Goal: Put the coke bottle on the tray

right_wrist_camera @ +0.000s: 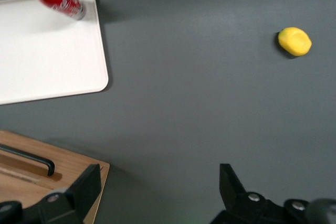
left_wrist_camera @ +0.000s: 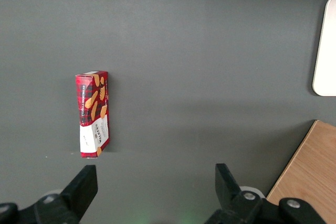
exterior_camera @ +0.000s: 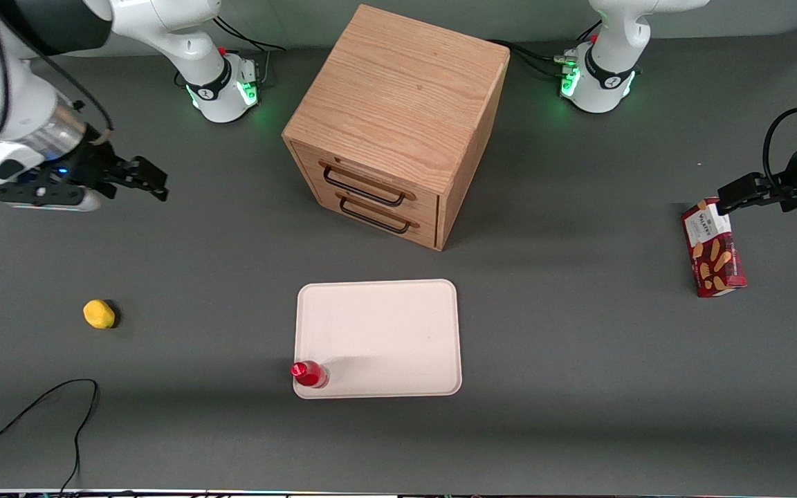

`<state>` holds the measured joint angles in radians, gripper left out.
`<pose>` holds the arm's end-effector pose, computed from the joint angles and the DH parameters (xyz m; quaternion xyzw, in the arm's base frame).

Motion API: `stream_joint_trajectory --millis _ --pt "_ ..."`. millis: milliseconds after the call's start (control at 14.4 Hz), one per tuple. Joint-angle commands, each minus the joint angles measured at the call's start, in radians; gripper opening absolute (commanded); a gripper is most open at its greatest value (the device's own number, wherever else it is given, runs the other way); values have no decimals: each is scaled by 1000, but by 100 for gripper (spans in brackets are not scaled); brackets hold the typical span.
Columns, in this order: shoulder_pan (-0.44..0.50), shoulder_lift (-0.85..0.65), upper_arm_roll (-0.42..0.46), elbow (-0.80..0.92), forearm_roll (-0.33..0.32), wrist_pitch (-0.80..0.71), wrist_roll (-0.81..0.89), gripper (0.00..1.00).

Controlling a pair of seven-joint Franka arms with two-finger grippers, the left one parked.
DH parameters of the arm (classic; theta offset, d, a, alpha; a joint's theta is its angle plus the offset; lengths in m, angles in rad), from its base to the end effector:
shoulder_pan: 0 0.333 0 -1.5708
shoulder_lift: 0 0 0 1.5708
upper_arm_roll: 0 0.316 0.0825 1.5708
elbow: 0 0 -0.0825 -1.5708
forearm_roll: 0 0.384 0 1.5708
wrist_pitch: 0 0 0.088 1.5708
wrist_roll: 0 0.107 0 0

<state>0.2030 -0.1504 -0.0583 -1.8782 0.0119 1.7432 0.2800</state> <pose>0.5108 0.0737 0.5735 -0.9976 0.0683 -0.0052 0.0116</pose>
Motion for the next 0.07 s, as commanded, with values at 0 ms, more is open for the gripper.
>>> stream_joint_trajectory --millis 0 --pt "3 12 -9 33 -9 -28 4 100"
